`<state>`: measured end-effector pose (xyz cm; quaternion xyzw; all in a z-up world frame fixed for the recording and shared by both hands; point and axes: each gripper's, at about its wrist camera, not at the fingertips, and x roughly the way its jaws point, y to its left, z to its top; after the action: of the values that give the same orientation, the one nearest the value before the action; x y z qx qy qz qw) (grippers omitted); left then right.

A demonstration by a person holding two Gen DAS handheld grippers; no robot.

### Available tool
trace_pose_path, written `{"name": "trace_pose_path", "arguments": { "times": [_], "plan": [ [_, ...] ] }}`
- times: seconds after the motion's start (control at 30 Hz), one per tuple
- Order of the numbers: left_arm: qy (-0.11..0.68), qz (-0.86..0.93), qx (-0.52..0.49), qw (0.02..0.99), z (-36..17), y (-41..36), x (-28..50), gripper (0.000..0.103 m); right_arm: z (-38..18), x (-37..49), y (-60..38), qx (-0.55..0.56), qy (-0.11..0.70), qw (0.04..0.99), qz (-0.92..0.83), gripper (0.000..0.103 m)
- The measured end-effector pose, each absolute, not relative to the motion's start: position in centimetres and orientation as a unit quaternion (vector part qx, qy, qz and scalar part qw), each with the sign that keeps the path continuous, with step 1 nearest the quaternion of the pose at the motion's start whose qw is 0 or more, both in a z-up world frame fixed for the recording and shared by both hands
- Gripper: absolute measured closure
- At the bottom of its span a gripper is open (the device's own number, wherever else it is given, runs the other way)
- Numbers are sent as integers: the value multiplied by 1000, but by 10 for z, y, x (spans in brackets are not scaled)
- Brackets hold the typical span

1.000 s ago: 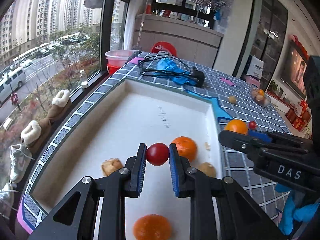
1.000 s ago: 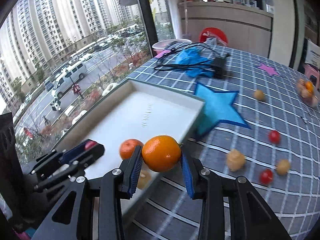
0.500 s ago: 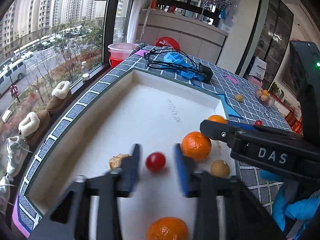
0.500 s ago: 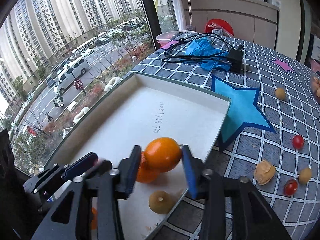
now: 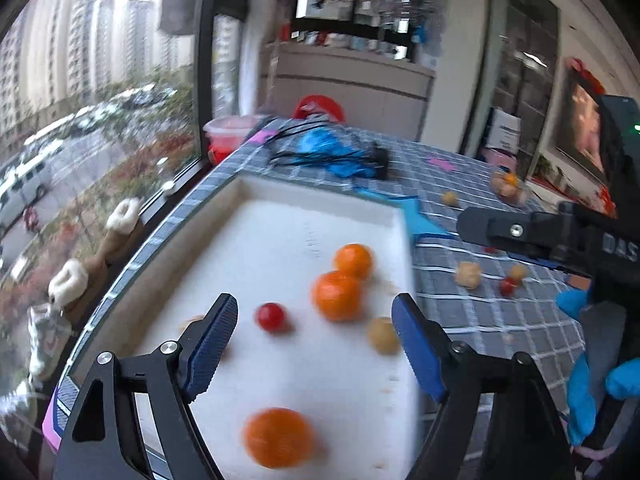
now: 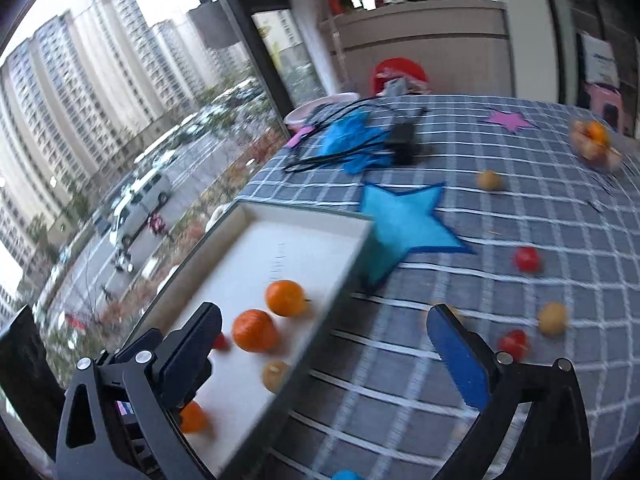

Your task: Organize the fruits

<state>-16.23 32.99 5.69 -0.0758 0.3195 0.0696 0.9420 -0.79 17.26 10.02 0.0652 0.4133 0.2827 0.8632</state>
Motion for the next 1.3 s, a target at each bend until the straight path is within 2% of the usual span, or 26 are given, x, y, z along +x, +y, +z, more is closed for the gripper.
{"name": "trace_pose_path", "arguments": {
  "times": [0.23, 0.47, 0.67, 0.8, 1.07, 1.17, 1.3],
  "plan": [
    [342, -30, -17, 939, 56, 237, -160, 19, 73, -9, 77, 100, 454, 873, 146, 0],
    [387, -47, 22, 921, 27, 173, -135, 19, 48, -22, 9, 62, 464, 883, 33, 0],
    [421, -28, 22, 906, 4, 166, -121, 19, 35, -25, -8, 44, 455, 889, 11, 0],
    [423, -29, 6, 906, 4, 171, -121, 18, 32, -24, 6, 2, 462, 887, 4, 0],
    [416, -33, 11, 909, 3, 168, -125, 18, 30, -24, 5, 3, 461, 888, 5, 0],
    [423, -40, 13, 905, 1, 167, -124, 9, 29, -24, 5, 2, 461, 888, 5, 0],
    [431, -40, 11, 901, 1, 167, -124, 3, 29, -24, 5, 2, 461, 888, 5, 0]
  ]
}}
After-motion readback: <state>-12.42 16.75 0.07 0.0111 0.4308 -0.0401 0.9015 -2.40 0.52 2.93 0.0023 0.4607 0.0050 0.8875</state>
